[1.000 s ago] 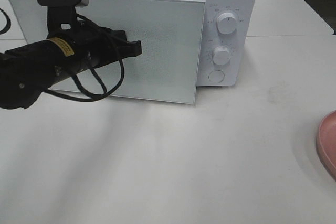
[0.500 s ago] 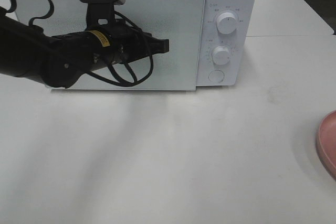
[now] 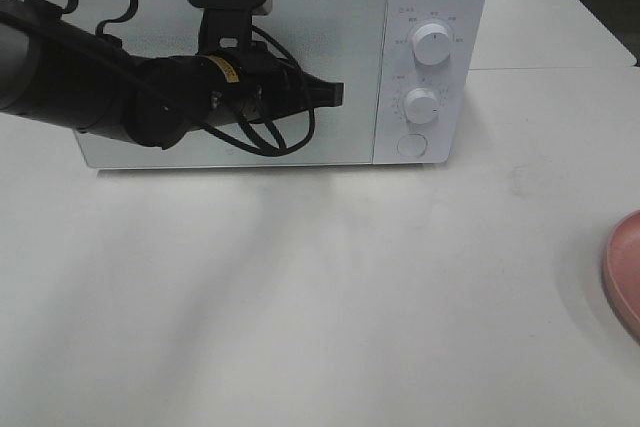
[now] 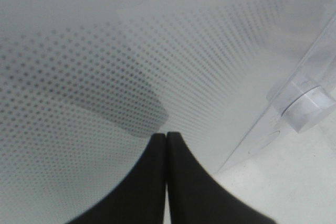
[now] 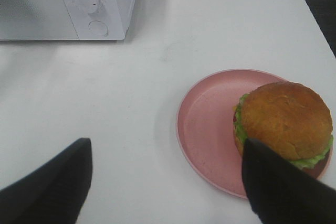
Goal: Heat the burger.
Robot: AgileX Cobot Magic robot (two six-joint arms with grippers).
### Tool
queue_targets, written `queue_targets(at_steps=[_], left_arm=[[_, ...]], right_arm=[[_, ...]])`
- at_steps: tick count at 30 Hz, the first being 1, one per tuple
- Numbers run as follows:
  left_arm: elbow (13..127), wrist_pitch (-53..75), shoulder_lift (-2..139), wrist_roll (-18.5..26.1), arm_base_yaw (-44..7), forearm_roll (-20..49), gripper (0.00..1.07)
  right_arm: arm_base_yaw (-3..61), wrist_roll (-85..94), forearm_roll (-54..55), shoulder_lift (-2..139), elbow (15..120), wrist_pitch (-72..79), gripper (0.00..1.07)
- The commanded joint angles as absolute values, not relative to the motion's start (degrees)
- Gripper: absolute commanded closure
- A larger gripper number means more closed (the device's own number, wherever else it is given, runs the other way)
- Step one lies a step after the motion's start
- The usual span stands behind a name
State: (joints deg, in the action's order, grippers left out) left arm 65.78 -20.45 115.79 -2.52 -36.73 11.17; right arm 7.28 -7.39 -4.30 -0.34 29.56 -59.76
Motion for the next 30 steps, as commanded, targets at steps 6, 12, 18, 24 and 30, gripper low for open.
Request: queue_targets(at_steps=[6,12,18,24,30], left_arm=[[67.55,-15.36,113.56,-2.64,-34.84,13.24,1.07],[67.55,8.08,108.35,-2.58,-35.92,8.88,0.96],[67.55,25.78,102.96,-2.64,-36.10,7.73,0.19],[67.55,39.42,98.61,-2.64,-36.10,7.73,0.06],[67.55,54.55,92.70,-2.64,-36.10,7.62,0.06]], right_arm=[[7.10,-6.88,-4.47,-1.83,29.39,-59.47,0.32],[7.10,-6.88,-4.47,-1.83,29.39,-59.47,0.32],[7.10,-6.88,-4.47,-1.83,29.39,-59.47,0.32],[7.10,-6.88,-4.47,-1.83,29.39,-59.47,0.32],[7.10,-6.88,-4.47,-1.83,29.39,-59.47,0.32]])
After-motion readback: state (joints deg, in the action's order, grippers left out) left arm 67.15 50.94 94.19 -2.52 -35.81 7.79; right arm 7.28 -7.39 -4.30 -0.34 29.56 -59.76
